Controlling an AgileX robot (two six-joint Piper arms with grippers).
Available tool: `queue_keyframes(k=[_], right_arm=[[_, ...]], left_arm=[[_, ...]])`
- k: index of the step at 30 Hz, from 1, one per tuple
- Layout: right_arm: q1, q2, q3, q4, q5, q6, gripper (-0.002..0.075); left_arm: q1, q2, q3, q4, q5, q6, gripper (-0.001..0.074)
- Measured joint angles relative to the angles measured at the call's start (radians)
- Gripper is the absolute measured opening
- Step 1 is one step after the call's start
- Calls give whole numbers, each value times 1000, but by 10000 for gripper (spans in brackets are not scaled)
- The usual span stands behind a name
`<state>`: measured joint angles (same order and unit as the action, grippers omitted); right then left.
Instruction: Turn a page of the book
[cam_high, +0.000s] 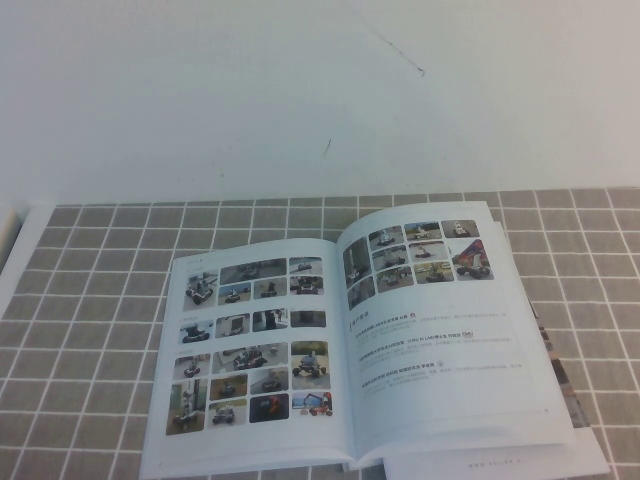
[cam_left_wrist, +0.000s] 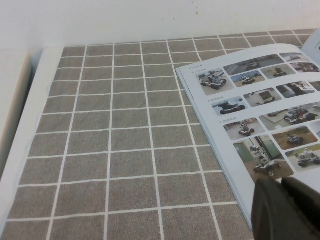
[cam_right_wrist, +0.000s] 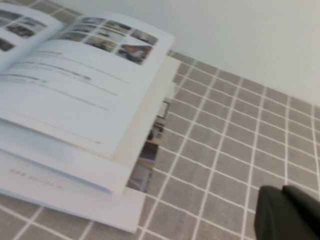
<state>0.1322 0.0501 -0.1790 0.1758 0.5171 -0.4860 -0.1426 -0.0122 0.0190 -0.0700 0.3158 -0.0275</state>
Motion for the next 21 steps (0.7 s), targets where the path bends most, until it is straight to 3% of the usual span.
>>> queue_keyframes(k=[5,8,21], right_arm=[[-81,-60,182,-103,-126,146,-1],[-94,-60,195,-157,-157,220,-2],[-95,-60,197,-176,-162,255,-2]], left_arm=[[0,-1,0,0,3,0,-4],[0,-1,0,0,3,0,-4],[0,-1,-1,0,6,-3,-4]])
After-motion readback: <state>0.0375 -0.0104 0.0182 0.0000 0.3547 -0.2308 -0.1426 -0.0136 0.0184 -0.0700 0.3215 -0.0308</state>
